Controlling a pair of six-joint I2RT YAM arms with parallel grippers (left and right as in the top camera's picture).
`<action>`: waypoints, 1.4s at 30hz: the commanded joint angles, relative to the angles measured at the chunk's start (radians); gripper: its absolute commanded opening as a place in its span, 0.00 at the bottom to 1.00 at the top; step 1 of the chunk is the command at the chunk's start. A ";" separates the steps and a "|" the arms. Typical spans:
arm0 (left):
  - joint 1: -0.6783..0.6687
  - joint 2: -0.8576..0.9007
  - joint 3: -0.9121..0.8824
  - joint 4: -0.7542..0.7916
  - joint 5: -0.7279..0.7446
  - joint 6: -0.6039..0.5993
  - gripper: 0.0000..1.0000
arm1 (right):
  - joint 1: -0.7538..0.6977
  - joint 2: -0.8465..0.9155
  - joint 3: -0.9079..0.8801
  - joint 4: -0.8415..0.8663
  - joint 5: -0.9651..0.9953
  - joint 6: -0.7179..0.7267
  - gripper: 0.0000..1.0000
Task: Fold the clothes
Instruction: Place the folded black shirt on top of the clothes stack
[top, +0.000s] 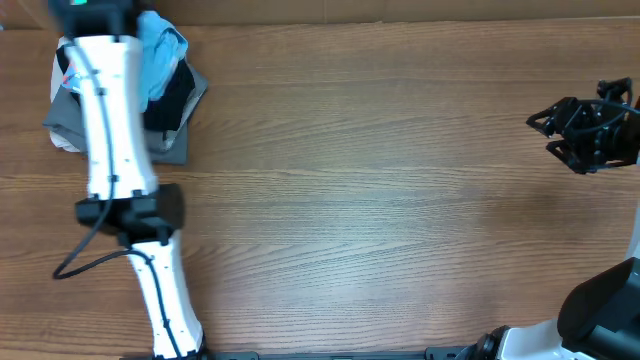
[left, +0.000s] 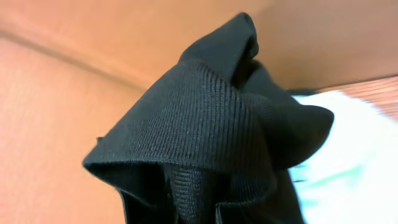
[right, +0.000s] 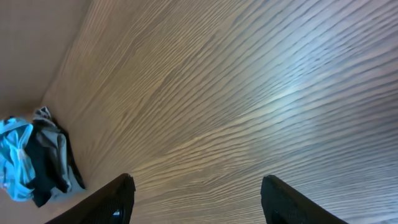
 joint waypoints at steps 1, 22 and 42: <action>0.109 -0.020 0.017 0.021 0.144 0.080 0.04 | 0.034 0.001 0.002 0.002 0.002 0.026 0.68; 0.147 -0.019 -0.306 0.144 0.470 0.193 0.04 | 0.111 0.001 0.002 0.008 0.053 0.075 0.68; 0.019 -0.037 -0.337 0.081 0.574 -0.291 1.00 | 0.111 0.001 0.002 0.011 0.076 0.074 0.72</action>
